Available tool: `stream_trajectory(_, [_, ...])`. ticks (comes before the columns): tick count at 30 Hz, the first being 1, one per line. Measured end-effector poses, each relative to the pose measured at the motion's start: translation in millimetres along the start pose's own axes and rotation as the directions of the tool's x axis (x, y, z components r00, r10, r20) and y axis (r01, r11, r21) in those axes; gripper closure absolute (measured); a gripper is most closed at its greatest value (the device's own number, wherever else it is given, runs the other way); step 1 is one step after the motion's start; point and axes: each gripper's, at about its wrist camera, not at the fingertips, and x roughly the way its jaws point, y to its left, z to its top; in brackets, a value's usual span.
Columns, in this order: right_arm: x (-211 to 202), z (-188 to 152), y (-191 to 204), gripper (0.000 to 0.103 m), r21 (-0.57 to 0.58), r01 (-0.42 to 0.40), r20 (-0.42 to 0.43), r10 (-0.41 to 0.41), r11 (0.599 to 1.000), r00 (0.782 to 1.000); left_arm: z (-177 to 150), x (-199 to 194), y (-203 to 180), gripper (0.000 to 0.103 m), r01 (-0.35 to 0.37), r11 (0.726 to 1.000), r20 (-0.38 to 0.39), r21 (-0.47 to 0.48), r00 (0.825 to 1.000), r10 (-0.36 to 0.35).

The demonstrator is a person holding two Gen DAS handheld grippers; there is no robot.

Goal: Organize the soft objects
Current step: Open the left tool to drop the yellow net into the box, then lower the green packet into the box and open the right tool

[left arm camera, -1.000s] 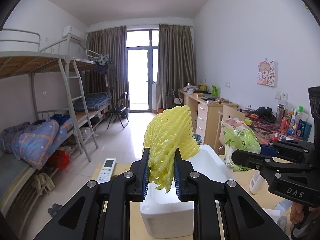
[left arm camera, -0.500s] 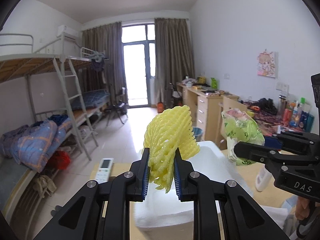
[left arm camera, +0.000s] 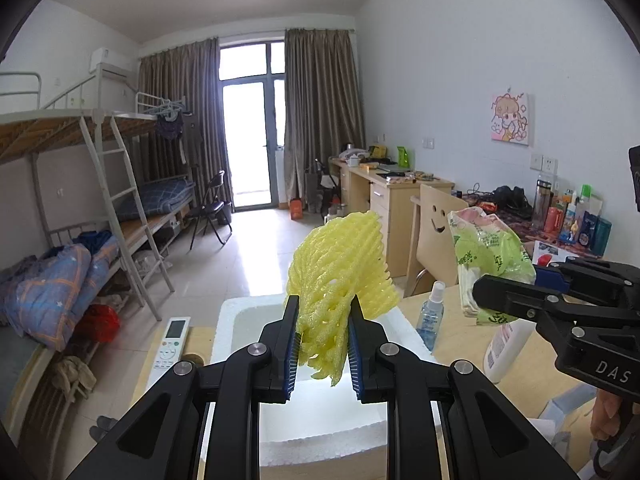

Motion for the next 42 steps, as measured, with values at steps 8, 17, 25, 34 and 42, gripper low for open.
stream_trajectory(8, [2,0,0,0.074,-0.004,-0.001,-0.002,0.001,1.0,1.0,0,5,3,0.071,-0.01,1.0,-0.004,-0.008,1.0,0.01])
stream_trajectory(17, [4,2,-5,0.074,0.001,0.009,-0.002,-0.009,1.0,1.0,-3,0,11,0.003,-0.06,0.997,0.035,-0.038,0.998,0.061])
stream_trajectory(25, [10,0,0,0.074,-0.009,-0.001,-0.011,0.0,1.0,1.0,-7,-8,19,0.002,-0.091,0.995,0.046,-0.05,0.995,0.093])
stream_trajectory(34, [27,0,10,0.074,-0.032,-0.038,-0.033,0.037,0.999,0.999,-14,-27,41,0.001,-0.146,0.986,0.064,-0.075,0.986,0.151])
stream_trajectory(42, [48,2,33,0.074,-0.054,-0.095,-0.055,0.092,0.994,0.994,-22,-39,66,0.001,-0.231,0.969,0.064,-0.087,0.969,0.237])
